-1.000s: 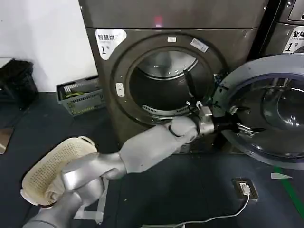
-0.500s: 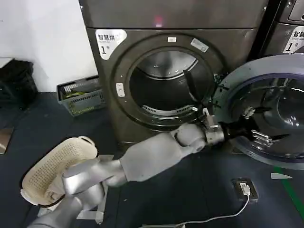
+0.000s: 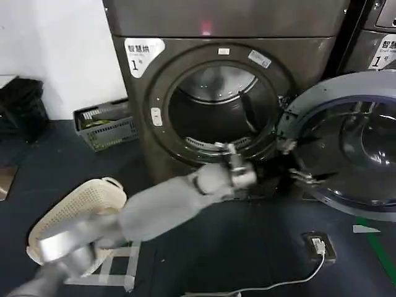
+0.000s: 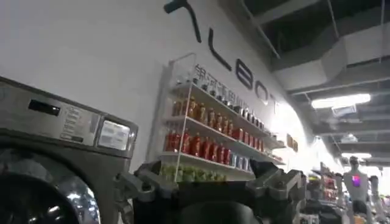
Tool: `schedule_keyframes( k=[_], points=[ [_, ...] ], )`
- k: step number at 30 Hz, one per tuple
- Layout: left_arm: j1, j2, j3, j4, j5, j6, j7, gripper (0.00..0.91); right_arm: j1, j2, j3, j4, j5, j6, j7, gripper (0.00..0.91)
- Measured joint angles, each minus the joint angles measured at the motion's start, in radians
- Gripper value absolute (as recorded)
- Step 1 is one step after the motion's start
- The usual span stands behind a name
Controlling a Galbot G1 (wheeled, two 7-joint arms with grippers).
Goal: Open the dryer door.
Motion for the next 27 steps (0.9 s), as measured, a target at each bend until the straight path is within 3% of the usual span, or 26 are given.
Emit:
schedule_keyframes(
  k=[9,16,27],
  points=[
    [-0.028,0.253,0.025,-0.142,0.055,0.026,0.030,0.907,-0.003,-0.001,0.004,0.015,-0.009,0.001,0.000,0.907],
    [-0.083,0.491,0.125,-0.207,0.125,0.123,0.020,0.907,0.011,0.003,0.006,0.017,-0.030,0.006,0.009,0.907],
    [-0.131,0.804,0.234,-0.154,0.281,0.193,0.081,0.907,0.017,0.001,0.016,0.024,-0.034,0.005,0.013,0.907]
  ],
)
